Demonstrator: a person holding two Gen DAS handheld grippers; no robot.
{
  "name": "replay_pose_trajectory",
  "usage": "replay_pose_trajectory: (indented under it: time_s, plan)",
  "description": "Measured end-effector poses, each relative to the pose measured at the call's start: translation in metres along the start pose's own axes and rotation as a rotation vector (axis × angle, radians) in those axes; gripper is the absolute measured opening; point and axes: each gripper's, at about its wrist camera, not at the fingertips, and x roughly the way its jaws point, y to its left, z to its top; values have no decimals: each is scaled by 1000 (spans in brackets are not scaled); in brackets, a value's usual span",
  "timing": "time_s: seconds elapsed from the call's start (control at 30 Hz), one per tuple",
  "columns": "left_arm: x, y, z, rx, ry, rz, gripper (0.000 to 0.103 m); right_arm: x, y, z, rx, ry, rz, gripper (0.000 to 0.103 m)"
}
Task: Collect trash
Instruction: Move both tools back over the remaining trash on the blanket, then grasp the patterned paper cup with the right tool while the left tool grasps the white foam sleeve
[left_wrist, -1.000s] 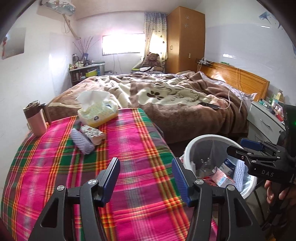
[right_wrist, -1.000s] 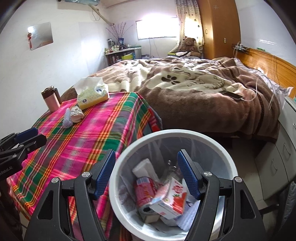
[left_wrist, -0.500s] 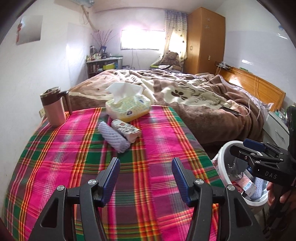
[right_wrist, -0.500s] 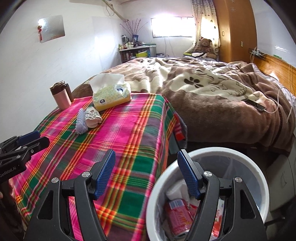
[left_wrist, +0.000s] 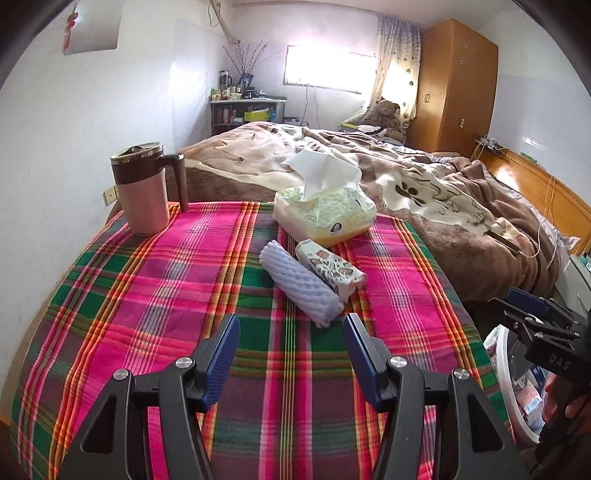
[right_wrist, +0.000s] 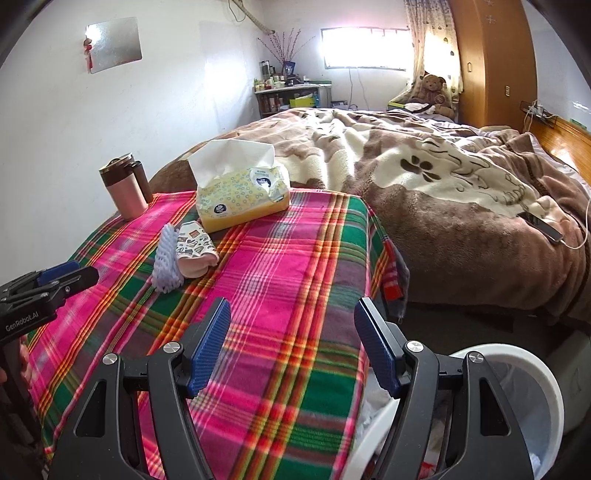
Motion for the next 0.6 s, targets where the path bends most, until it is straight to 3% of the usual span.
replay_pose_trajectory:
  time_s: [0.4,0.6]
  plan:
    - [69,12,26,-83,68,-54,58,37,9,23,-33,23,-7,71]
    - [97,10,30,-62,112,-48,58,51,11,28,-34,39,1,71]
